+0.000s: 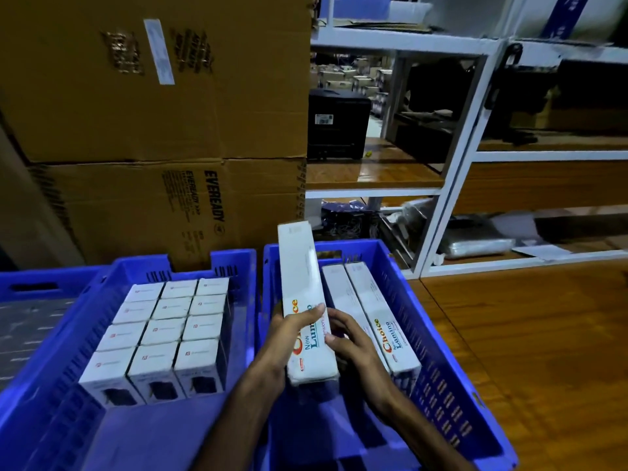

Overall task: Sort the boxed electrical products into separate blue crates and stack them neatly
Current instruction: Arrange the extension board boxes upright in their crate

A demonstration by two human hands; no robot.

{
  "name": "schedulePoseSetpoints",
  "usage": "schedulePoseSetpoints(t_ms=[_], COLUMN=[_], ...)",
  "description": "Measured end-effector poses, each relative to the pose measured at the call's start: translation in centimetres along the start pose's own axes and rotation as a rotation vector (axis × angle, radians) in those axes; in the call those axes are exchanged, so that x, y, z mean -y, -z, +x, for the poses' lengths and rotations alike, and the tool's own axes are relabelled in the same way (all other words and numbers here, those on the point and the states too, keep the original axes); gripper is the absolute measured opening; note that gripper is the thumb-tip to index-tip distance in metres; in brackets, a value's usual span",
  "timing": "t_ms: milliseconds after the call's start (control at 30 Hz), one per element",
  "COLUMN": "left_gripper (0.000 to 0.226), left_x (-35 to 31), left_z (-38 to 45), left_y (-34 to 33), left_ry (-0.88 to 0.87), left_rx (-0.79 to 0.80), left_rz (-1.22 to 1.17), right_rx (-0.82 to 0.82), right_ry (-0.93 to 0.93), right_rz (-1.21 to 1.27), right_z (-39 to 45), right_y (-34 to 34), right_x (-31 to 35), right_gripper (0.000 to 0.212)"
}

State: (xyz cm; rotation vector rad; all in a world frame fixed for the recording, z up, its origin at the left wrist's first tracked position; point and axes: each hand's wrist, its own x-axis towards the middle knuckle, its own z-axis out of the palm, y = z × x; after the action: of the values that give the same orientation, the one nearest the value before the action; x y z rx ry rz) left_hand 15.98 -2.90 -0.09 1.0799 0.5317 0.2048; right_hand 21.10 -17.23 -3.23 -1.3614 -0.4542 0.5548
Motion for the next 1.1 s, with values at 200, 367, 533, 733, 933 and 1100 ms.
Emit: schedulePoseSetpoints(t_ms=[200, 367, 533, 733, 933, 1100], left_gripper=[0.065, 0.048, 0.063, 0.034, 0.058, 0.066], left_x=[1.3, 2.4, 3.3, 4.8, 6.9, 8.3], left_z=[2.2, 3.0, 3.9, 5.8, 8.4, 9.5], left_y=[0.0, -0.9, -1.4, -2.1, -2.5, -2.2], left_ry=[0.097, 0.042, 0.087, 0.078, 0.021, 0.023], left_rx=[-0.057, -0.185, -0.245, -0.326, -0.348, -0.33], left_rz=[0.065, 0.159, 0.322, 0.474, 0.53, 0.495], right_rx=[0.068, 0.208, 0.264, 0.146, -0.293, -0.181], right_ry=[-0.009, -0.044, -0.021, 0.117, 0.151, -0.064], right_rz=[-0.156, -0.329, -0.8, -1.035, -1.338, -1.365], right_z=[0.1, 0.6, 1.7, 1.3, 1.8, 1.6], right_y=[1.5, 3.2, 3.9, 6.4, 12.4, 13.6], right_x=[0.5, 1.2, 1.4, 3.1, 4.5, 2.7], right_gripper=[0.05, 0.049, 0.037, 0.037, 0.053, 0.081])
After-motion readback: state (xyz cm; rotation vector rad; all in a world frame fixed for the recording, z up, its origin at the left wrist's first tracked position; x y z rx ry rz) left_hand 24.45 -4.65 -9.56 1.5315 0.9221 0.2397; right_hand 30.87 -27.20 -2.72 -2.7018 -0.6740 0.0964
